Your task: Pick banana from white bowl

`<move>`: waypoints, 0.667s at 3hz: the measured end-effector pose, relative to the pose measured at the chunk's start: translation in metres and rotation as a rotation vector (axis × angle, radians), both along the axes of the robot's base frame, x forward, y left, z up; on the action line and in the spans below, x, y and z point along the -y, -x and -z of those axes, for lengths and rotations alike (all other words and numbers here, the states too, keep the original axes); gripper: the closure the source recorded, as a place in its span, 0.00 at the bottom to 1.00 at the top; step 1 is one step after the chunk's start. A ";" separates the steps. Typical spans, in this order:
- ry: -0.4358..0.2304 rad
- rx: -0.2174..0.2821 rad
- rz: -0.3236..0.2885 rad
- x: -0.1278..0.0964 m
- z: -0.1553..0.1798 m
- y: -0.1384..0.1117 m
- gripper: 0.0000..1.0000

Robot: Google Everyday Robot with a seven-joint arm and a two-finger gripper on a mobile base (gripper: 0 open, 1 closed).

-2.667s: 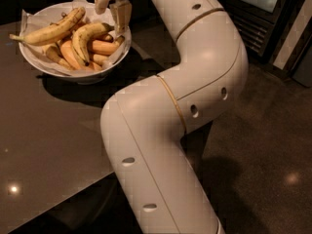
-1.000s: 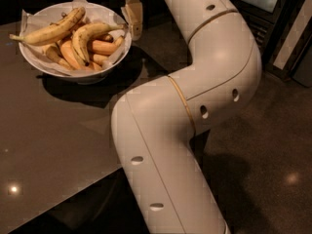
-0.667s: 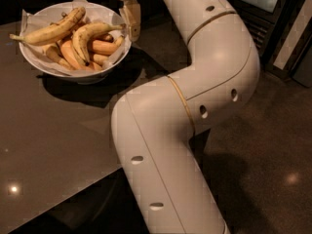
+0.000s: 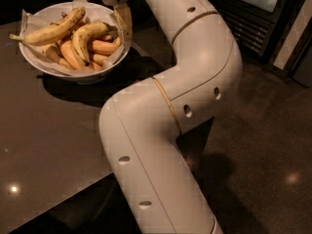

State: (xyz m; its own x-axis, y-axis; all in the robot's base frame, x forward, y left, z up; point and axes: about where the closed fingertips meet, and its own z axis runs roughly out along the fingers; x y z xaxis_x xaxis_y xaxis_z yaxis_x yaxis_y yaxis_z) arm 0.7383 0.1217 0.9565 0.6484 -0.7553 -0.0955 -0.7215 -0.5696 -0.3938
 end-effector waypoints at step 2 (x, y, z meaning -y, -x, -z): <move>0.045 0.012 -0.007 -0.003 -0.007 0.005 0.00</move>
Offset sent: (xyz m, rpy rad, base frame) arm 0.0661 -0.0060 0.0881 -0.1124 0.0574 0.0149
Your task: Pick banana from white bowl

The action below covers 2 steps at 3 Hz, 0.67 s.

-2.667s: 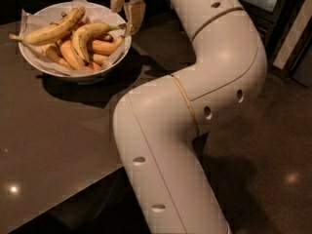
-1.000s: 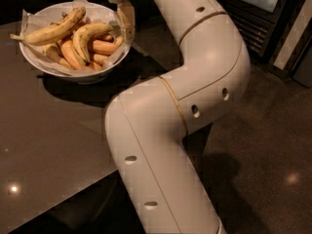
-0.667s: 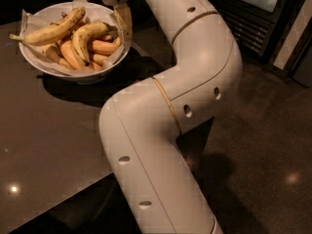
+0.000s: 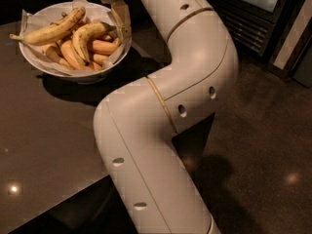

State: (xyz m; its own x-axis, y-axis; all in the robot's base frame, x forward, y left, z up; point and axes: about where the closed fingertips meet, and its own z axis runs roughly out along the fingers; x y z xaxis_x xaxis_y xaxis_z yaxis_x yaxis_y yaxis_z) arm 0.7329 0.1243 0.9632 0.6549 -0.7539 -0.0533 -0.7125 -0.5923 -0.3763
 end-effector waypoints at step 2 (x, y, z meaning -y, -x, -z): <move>0.004 0.009 0.006 -0.003 -0.008 0.004 0.19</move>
Offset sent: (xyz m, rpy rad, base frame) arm 0.0801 -0.0018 0.0992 -0.0630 0.0711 0.0011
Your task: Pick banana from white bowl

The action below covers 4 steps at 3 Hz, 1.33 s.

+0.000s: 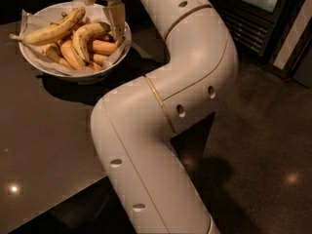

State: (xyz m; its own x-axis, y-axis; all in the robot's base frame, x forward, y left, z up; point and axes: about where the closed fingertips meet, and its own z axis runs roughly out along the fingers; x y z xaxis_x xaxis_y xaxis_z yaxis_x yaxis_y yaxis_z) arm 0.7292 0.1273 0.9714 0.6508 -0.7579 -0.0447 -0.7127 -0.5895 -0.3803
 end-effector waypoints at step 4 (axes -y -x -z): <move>-0.038 0.004 0.036 0.012 -0.004 -0.005 0.30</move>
Offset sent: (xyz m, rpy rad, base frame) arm 0.1077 -0.0121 0.1164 -0.0244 0.0808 -0.0114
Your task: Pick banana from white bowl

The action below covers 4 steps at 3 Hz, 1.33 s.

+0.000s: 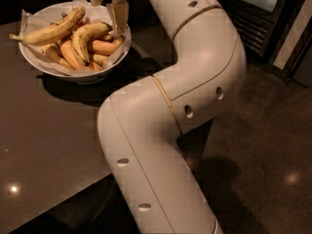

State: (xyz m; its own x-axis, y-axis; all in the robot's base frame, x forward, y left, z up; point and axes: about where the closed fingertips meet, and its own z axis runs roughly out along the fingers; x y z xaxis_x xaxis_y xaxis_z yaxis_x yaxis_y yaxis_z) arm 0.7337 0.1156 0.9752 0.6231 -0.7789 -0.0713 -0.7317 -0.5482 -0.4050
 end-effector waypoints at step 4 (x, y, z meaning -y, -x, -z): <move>-0.030 -0.032 0.067 0.015 0.014 -0.009 0.32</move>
Offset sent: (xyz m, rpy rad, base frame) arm 0.1371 -0.0204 0.1016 -0.0288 0.0761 -0.0363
